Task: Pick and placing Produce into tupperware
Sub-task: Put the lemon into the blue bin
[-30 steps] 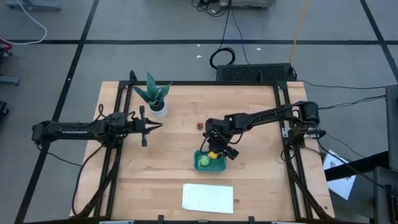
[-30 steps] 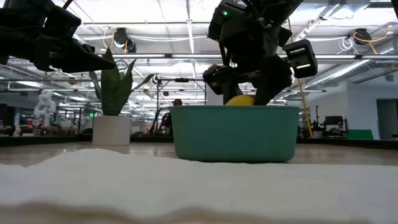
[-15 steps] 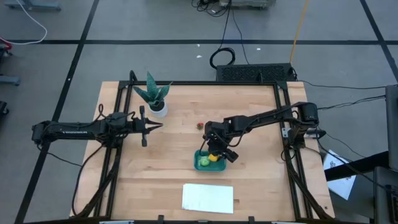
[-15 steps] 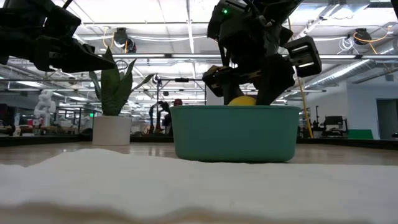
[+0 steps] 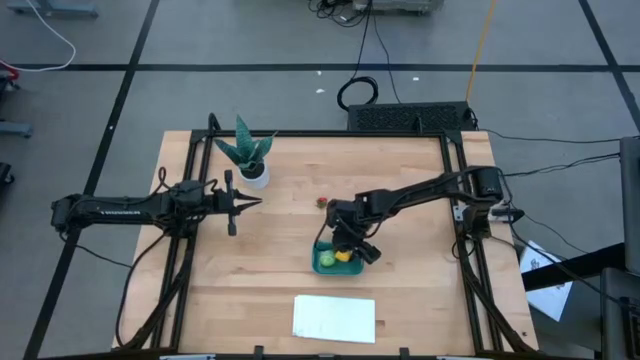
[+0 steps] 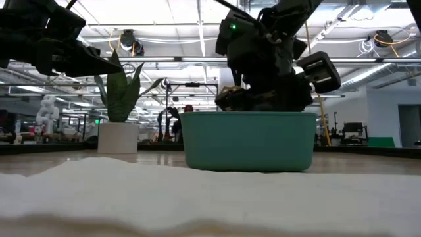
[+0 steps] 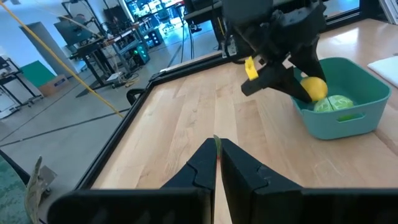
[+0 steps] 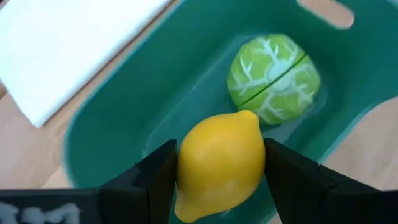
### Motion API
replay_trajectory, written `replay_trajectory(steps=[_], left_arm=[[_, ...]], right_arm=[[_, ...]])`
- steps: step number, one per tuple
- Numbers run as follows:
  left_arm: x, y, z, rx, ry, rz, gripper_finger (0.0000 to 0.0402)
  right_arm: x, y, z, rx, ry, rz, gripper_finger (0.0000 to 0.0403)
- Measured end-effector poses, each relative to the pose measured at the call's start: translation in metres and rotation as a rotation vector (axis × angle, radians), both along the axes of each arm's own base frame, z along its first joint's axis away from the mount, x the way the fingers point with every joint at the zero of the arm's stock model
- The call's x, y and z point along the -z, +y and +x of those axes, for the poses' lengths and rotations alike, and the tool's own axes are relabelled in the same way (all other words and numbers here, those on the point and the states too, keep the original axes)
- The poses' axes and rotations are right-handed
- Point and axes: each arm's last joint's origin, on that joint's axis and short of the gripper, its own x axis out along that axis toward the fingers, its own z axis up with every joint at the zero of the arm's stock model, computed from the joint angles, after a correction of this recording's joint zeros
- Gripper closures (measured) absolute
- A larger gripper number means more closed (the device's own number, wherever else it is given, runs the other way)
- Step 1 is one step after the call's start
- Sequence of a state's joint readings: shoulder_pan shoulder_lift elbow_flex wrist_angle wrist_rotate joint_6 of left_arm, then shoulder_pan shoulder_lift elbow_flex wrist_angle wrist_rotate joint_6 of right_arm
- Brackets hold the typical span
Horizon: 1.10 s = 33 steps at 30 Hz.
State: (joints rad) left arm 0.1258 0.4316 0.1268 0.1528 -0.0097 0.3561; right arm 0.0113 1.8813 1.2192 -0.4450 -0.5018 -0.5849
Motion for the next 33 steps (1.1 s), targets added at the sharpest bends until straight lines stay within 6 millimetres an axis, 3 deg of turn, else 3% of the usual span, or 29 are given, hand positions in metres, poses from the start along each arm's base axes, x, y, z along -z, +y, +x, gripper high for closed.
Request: replay_trajectory(steps=[15,33], left_arm=[[0.0,0.0,0.0,0.001,0.001,0.005,0.0376],[0.0,0.0,0.0,0.0,0.001,0.003,0.0376]], right_arm=[[0.009,0.001,0.001,0.002,0.027,-0.001,0.0202],[0.009,0.018,0.0,-0.07,0.004,-0.091,0.0202]])
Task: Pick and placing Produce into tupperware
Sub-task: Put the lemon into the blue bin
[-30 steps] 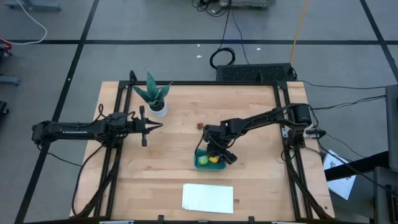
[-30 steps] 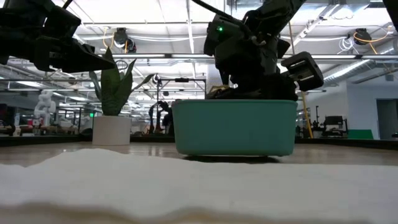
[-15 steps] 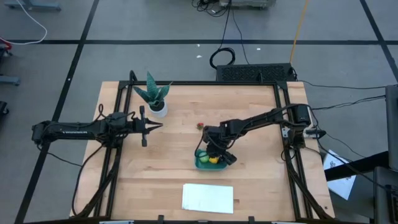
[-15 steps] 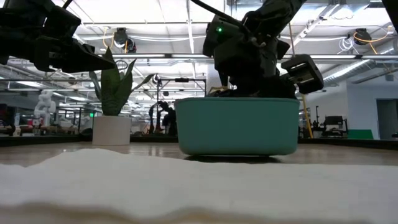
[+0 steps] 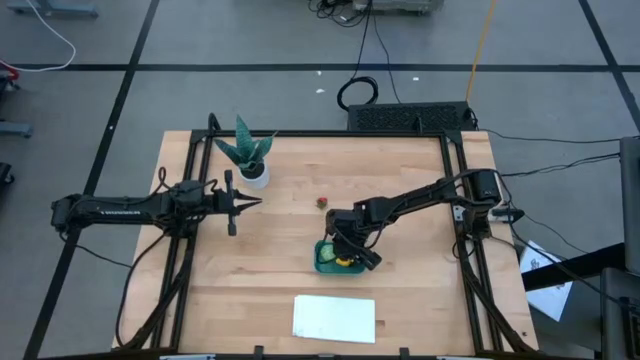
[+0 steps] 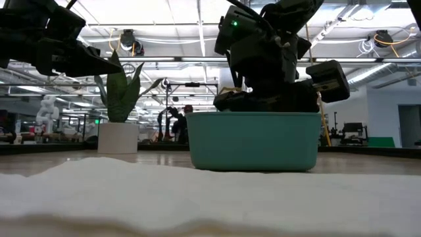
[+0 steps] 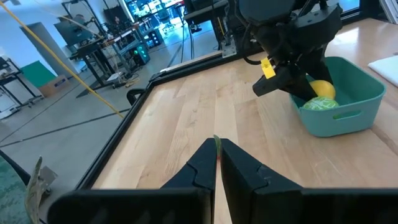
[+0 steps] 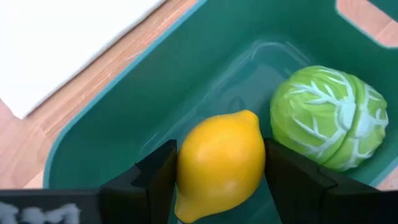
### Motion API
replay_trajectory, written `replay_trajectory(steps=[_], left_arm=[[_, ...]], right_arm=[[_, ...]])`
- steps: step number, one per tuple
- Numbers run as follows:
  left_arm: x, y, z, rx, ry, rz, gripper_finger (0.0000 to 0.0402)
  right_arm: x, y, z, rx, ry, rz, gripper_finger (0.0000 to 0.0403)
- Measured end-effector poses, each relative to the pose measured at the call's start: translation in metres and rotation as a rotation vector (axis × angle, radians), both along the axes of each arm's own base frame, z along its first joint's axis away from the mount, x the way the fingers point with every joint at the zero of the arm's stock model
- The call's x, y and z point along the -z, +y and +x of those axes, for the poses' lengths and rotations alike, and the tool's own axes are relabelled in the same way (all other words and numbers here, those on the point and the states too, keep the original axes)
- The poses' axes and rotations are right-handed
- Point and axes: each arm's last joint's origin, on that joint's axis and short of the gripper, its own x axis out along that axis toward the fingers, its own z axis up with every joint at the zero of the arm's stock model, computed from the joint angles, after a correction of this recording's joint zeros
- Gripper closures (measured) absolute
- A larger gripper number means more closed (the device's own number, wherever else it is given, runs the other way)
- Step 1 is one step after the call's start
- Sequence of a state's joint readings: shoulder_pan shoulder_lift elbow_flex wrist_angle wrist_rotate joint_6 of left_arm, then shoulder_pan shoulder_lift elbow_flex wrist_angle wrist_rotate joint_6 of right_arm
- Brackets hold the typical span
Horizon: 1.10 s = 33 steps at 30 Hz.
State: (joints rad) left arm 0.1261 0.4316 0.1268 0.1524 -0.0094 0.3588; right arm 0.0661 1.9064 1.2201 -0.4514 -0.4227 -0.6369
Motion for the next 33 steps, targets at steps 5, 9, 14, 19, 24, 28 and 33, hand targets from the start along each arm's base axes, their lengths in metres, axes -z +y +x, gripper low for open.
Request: replay_trajectory(steps=[5,9,14,19,24,28,33], left_arm=[[0.0,0.0,0.0,0.0,0.0,0.0,0.0376],[0.0,0.0,0.0,0.0,0.001,0.0,0.0376],[0.0,0.0,0.0,0.0,0.002,-0.003,0.0376],[0.0,0.0,0.0,-0.001,0.003,-0.005,0.0376],[0.001,0.0,0.0,-0.001,0.008,-0.007,0.0376],[0.001,0.0,0.0,-0.001,0.008,-0.007,0.0376],[0.001,0.0,0.0,-0.001,0.007,-0.007,0.0376]], right_arm=[[0.0,0.0,0.0,0.01,0.0,0.003,0.0197],[0.0,0.0,0.001,0.023,0.003,0.0,0.0179],[0.002,-0.001,0.0,0.03,0.015,-0.023,0.0166],[0.002,0.001,0.0,0.028,0.006,-0.054,0.0168],[0.001,0.003,0.0,0.022,-0.005,-0.07,0.0172],[-0.004,0.004,-0.001,0.02,-0.029,-0.105,0.0167],[-0.017,0.004,-0.001,0.041,-0.074,-0.122,0.0163]])
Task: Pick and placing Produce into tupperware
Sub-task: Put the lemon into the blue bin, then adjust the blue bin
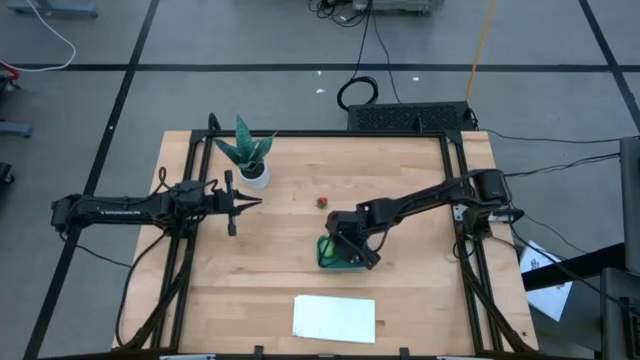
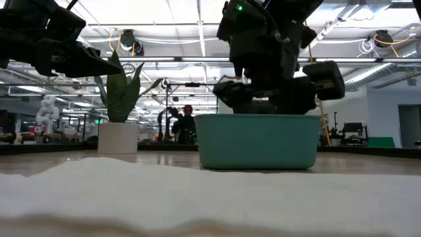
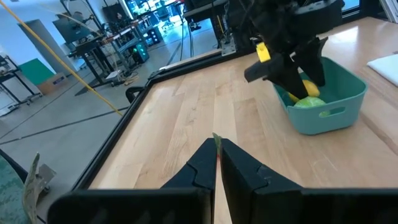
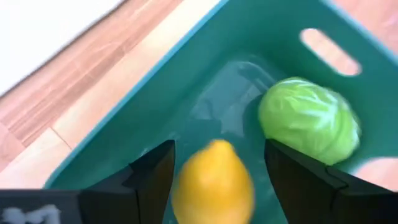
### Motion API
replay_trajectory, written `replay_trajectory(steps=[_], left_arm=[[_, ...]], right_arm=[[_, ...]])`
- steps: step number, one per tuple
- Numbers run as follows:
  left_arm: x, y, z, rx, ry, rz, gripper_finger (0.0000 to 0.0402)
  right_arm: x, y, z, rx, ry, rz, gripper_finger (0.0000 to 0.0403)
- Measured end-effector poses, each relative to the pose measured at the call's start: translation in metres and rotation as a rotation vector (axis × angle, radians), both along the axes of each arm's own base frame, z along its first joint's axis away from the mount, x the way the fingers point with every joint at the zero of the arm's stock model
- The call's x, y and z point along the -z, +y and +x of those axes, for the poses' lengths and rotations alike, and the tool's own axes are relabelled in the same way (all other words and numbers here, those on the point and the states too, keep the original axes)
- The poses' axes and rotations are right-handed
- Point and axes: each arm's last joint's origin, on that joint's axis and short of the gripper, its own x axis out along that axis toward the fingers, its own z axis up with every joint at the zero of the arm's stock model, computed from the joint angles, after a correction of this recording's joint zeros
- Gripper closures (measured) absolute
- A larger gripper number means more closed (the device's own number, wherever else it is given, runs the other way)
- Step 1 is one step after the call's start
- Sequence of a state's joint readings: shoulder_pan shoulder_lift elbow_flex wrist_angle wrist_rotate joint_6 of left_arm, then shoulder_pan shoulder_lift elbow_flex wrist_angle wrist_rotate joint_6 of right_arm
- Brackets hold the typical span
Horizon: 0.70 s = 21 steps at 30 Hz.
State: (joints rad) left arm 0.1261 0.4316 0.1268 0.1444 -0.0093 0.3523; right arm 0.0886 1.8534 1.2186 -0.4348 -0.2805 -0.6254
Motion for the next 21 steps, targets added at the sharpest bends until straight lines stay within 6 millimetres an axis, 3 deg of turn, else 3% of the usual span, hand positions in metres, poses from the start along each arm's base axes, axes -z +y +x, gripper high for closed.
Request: replay_trajectory(steps=[13,17,21], left_arm=[[0.0,0.0,0.0,0.0,0.002,-0.002,0.0376],[0.002,0.0,0.0,0.0,0.016,-0.004,0.0376],[0.002,0.0,0.0,0.0,0.02,-0.004,0.0376]], right_arm=[[-0.031,-0.013,-0.008,0.076,-0.075,-0.086,0.0177],[-0.034,-0.023,-0.009,0.11,-0.068,-0.086,0.0217],[-0.033,-0.035,-0.009,0.136,-0.066,-0.091,0.0284]])
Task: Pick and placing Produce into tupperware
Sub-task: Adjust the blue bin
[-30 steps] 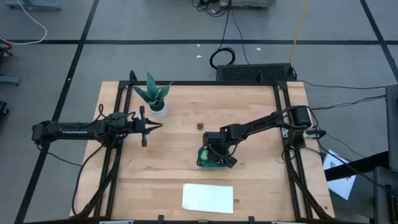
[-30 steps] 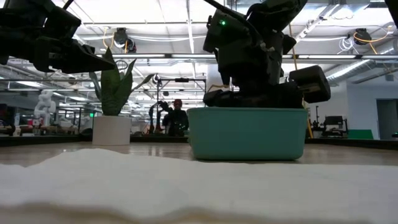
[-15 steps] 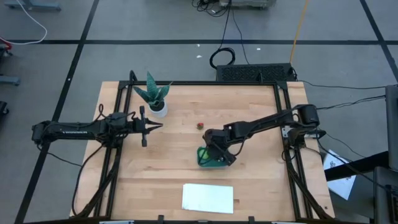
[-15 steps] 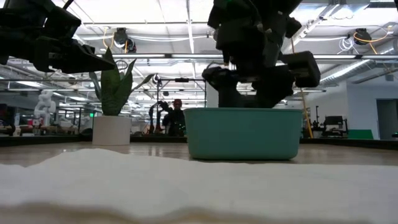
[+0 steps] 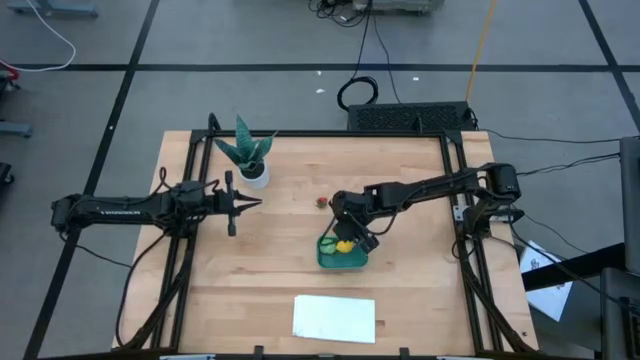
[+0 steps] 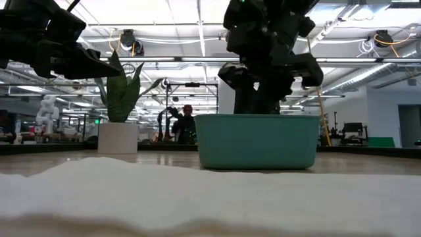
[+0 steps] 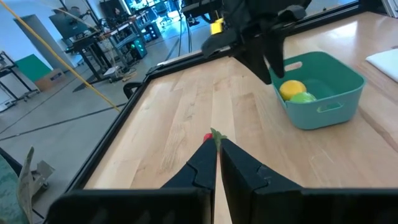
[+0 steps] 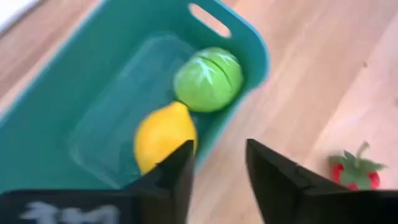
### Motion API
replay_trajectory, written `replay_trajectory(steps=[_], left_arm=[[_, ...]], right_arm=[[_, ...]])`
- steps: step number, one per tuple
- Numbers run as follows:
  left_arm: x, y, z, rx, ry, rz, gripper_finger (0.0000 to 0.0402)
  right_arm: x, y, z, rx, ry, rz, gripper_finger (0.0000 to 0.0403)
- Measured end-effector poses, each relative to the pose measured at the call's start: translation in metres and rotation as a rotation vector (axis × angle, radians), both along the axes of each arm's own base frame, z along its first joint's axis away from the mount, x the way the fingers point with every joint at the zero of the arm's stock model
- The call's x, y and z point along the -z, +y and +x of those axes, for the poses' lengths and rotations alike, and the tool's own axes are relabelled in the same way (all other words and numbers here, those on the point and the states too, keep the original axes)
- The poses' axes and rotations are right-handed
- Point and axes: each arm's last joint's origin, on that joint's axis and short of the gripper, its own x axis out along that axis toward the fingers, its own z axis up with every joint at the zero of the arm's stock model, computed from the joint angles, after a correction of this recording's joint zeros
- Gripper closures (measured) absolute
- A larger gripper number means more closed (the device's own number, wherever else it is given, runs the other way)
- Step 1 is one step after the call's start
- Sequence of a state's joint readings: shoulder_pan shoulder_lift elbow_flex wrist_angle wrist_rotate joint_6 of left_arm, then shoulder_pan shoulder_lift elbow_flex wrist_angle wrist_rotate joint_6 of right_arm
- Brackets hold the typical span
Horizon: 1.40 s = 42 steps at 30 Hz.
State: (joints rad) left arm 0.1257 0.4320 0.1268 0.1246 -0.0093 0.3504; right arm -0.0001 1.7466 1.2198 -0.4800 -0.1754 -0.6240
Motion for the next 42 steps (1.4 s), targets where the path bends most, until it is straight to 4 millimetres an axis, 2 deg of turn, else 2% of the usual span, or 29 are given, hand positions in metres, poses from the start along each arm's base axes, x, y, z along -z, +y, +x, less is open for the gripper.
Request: replay_trajectory(steps=[4,6,20,42], left_arm=[[0.0,0.0,0.0,0.0,0.002,0.0,0.0376],[0.0,0.0,0.0,0.0,0.002,0.0,0.0376],[0.002,0.0,0.0,0.0,0.018,0.0,0.0376],[0.002,0.0,0.0,-0.001,0.017,-0.008,0.0376]], right_arm=[[0.002,-0.005,0.0,-0.001,0.008,-0.009,0.0367],[0.002,-0.008,0.0,0.005,0.007,-0.009,0.0393],[0.024,-0.016,-0.015,0.047,0.088,-0.043,0.0402],[0.026,-0.003,-0.019,0.077,0.139,-0.009,0.0403]])
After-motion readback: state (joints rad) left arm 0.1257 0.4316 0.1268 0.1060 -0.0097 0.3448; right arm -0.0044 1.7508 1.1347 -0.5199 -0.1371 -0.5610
